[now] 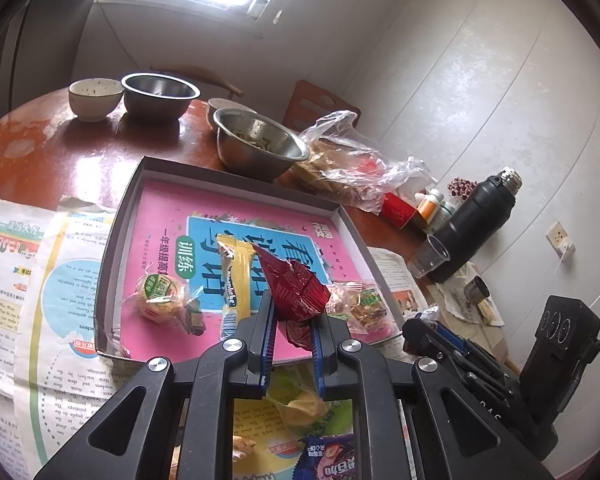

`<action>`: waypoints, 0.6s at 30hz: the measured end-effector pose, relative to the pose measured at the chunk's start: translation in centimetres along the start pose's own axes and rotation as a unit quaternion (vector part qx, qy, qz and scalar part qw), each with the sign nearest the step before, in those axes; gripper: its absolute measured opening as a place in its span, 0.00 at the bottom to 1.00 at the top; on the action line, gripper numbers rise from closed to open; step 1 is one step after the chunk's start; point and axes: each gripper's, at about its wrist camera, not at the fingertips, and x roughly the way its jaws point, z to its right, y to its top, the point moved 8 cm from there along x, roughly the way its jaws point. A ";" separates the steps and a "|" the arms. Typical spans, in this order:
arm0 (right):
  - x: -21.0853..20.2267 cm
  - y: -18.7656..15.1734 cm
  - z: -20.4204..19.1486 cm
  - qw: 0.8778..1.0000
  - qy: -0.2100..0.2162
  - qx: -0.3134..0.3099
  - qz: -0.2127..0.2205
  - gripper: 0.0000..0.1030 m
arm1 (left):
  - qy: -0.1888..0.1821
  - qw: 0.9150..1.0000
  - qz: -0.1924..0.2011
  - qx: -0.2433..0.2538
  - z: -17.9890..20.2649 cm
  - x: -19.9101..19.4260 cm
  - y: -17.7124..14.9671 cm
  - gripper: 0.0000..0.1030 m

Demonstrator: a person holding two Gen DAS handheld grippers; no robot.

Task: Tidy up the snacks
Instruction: 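Carry the red candy with left tool while right tool carries the jelly cup over the tray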

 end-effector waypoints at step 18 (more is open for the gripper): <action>2.3 1.5 -0.8 1.000 0.007 0.000 -0.001 0.27 | 0.020 1.000 -0.012 -0.009 -2.2 1.4 -0.3 0.15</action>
